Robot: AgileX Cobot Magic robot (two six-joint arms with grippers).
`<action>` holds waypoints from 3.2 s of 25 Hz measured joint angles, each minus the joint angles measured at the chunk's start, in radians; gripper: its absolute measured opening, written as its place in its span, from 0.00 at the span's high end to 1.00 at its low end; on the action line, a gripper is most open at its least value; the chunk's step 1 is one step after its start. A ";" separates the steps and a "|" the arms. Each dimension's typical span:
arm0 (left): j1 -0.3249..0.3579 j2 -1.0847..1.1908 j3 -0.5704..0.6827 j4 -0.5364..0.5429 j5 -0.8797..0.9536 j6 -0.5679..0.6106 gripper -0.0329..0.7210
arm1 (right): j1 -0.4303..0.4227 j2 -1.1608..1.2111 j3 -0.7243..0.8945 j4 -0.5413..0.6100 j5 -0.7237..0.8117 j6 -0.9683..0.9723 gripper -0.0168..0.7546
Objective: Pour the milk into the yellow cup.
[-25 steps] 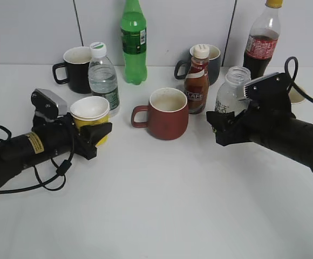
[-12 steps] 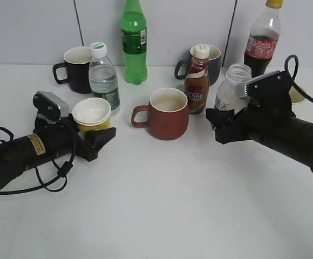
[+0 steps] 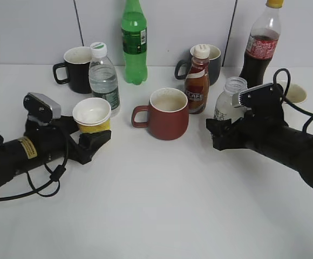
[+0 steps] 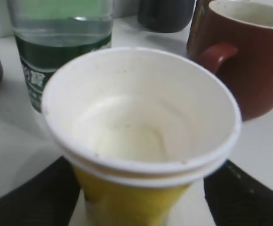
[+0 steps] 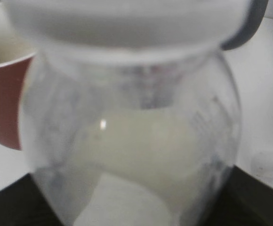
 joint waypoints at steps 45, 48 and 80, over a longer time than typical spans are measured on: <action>0.000 -0.397 0.346 -0.194 0.053 0.038 0.17 | 0.000 -0.098 -0.028 0.039 0.333 0.047 0.26; 0.000 -0.463 0.346 -0.194 0.131 0.038 0.17 | 0.000 -0.153 -0.028 0.025 0.437 0.089 0.26; -0.185 -1.570 0.005 -0.416 2.301 -0.128 0.20 | 0.220 -1.204 -0.027 0.246 1.766 -0.038 0.26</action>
